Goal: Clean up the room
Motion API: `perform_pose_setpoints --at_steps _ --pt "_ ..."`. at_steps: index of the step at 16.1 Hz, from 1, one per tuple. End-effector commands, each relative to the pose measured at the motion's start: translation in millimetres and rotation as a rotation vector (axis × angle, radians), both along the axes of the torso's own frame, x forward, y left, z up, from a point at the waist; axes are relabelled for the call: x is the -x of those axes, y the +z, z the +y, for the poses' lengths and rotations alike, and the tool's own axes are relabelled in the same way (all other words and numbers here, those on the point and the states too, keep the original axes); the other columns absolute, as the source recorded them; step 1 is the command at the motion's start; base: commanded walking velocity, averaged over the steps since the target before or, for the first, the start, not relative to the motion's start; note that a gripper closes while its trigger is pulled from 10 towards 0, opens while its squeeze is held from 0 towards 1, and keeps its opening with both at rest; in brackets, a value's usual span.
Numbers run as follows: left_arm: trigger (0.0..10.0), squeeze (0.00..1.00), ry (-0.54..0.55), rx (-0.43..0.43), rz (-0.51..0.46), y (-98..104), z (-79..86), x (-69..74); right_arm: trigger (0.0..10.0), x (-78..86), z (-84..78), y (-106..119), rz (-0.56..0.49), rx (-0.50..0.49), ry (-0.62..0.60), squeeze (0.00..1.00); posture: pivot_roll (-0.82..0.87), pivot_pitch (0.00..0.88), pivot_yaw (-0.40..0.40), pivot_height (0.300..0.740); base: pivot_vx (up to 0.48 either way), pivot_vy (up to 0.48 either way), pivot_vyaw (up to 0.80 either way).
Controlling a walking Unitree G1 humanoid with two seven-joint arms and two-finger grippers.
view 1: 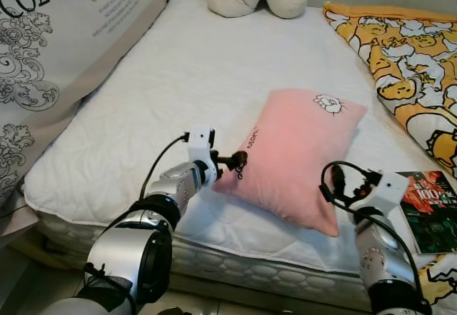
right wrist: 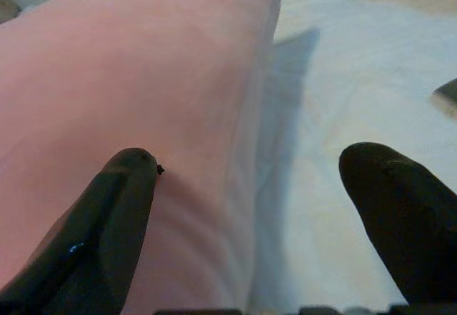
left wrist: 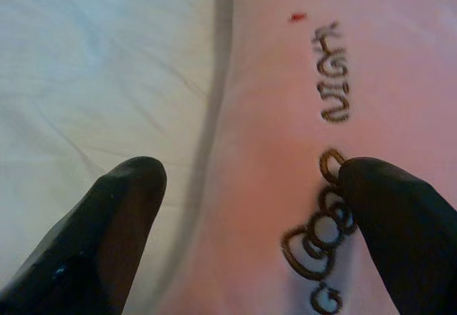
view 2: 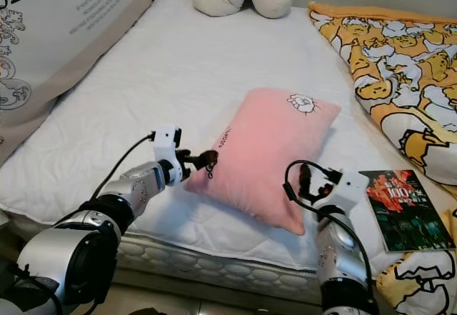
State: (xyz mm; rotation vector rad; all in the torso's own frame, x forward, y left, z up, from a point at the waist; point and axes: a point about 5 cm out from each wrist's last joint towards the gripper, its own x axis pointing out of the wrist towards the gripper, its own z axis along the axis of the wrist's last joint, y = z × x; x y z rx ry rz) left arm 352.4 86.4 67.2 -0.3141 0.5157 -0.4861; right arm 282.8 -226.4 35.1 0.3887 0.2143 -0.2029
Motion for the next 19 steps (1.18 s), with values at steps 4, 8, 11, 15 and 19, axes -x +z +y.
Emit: perform_pose_setpoints --at_steps 4,8,11,15,19 --pt "10.0 0.00 -0.013 0.043 0.045 -2 -21.2 4.4 10.0 -12.7 11.2 -9 0.050 -0.151 0.005 0.00 -0.14 0.000 0.028 0.740 0.000 0.000 0.00" --pt "10.0 0.00 -0.103 0.051 0.095 -13 -40.7 18.3 10.0 -19.9 31.1 -12 0.089 -0.152 0.102 0.00 -0.14 0.000 0.030 0.740 0.000 0.000 0.00" --pt "6.8 0.00 -0.170 0.052 0.143 -22 -48.1 28.6 0.0 -19.7 45.5 -20 0.145 -0.138 0.200 0.00 -0.13 0.000 0.024 0.740 0.000 0.000 0.00" --pt "0.0 0.00 -0.206 0.109 0.170 -23 -55.4 32.9 0.0 -21.9 54.5 -22 0.170 -0.124 0.279 0.00 -0.12 0.000 0.014 0.740 0.000 0.000 0.00" --pt "0.0 0.00 -0.197 0.177 0.187 -20 -61.7 33.4 0.0 -24.5 55.1 -18 0.141 -0.161 0.277 0.00 -0.12 0.000 0.012 0.740 0.000 0.000 0.00"
